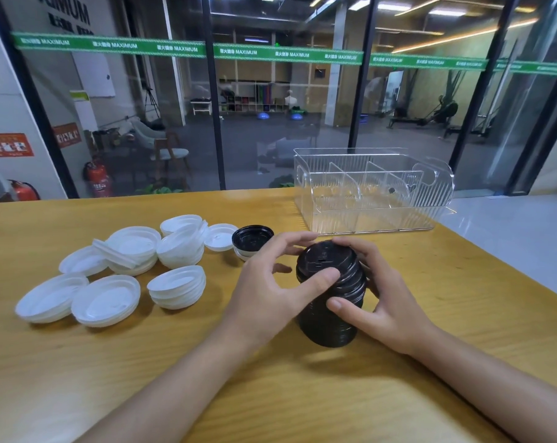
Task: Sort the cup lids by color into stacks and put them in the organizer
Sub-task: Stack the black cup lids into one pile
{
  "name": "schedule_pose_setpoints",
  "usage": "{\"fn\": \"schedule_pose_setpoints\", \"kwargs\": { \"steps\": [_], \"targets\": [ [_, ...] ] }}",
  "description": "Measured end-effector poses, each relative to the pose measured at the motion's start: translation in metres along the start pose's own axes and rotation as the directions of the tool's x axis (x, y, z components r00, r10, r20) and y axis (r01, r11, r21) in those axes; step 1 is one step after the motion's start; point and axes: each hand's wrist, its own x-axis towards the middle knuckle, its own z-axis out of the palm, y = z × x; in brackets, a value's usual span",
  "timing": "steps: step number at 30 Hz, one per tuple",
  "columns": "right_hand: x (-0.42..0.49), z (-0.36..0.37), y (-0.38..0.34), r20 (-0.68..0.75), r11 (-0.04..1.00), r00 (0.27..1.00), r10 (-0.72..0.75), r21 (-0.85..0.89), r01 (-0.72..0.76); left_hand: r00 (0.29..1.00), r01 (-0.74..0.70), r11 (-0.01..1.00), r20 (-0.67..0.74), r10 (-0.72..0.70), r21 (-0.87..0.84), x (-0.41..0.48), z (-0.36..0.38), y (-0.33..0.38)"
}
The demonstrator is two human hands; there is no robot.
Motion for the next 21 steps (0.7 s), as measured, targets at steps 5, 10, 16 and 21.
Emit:
{"fn": "schedule_pose_setpoints", "kwargs": {
  "steps": [5, 10, 16, 21],
  "targets": [
    [0.0002, 0.0001, 0.0000, 0.005, 1.000, 1.000, 0.017, 0.002, -0.017, 0.999, 0.001, 0.998, 0.033, 0.001, -0.066, -0.0011, -0.0071, 0.0010],
    [0.0003, -0.0001, -0.0004, -0.008, 1.000, 1.000, 0.001, 0.012, -0.001, 0.999, -0.009, 0.995, 0.047, 0.014, -0.102, -0.0022, -0.0073, -0.0010],
    [0.0002, 0.0003, 0.0005, -0.007, 0.999, 1.000, 0.007, 0.034, -0.006, 0.999, 0.021, 0.991, 0.030, -0.018, -0.130, -0.0021, -0.0014, 0.0008],
    [0.0008, -0.0002, -0.0003, 0.010, 0.999, 1.000, 0.009, 0.031, -0.009, 0.998, 0.021, 0.997, 0.065, -0.016, -0.074, -0.0017, -0.0021, 0.0011]
  ]
}}
